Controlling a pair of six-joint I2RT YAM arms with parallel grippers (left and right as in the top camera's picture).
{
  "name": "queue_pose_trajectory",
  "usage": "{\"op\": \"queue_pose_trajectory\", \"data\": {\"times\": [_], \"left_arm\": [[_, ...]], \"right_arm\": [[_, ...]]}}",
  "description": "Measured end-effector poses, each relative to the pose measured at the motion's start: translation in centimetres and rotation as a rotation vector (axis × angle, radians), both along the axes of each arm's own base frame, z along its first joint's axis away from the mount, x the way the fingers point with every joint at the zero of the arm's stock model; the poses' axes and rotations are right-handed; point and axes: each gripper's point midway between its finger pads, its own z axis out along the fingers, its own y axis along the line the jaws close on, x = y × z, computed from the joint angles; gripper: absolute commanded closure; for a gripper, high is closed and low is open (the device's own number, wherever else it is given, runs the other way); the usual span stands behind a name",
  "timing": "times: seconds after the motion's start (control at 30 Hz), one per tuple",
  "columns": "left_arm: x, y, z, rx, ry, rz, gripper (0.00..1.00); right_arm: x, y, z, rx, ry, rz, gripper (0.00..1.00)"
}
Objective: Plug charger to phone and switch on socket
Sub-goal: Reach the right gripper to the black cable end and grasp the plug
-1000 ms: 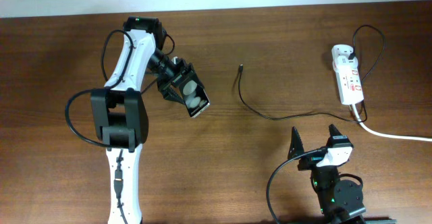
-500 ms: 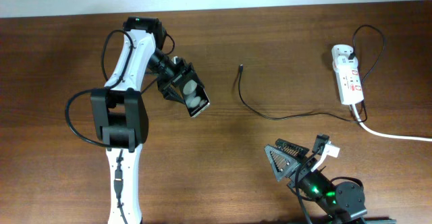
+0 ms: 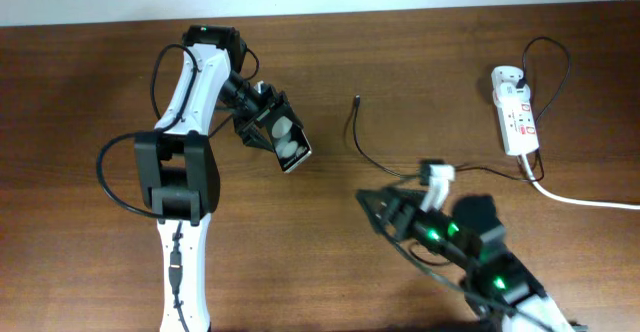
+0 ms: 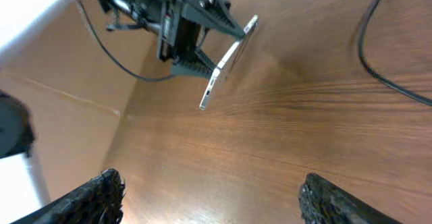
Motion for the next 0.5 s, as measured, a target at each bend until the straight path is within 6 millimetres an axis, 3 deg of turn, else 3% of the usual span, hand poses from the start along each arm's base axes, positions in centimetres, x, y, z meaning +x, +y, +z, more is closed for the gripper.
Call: {"op": "queue_pose_trajectory", "data": {"times": [0.23,0.5], "left_arm": [[0.0,0.0,0.0,0.001,0.001,-0.001,1.0],[-0.1,0.0,0.0,0.001,0.004,0.0,1.0]], "right_arm": [[5.6,8.1,-3.1,-0.115,0.08,0.073,0.25],[10.6,12.7,-5.9,-0.138,0.158,0.017,0.31]]}}
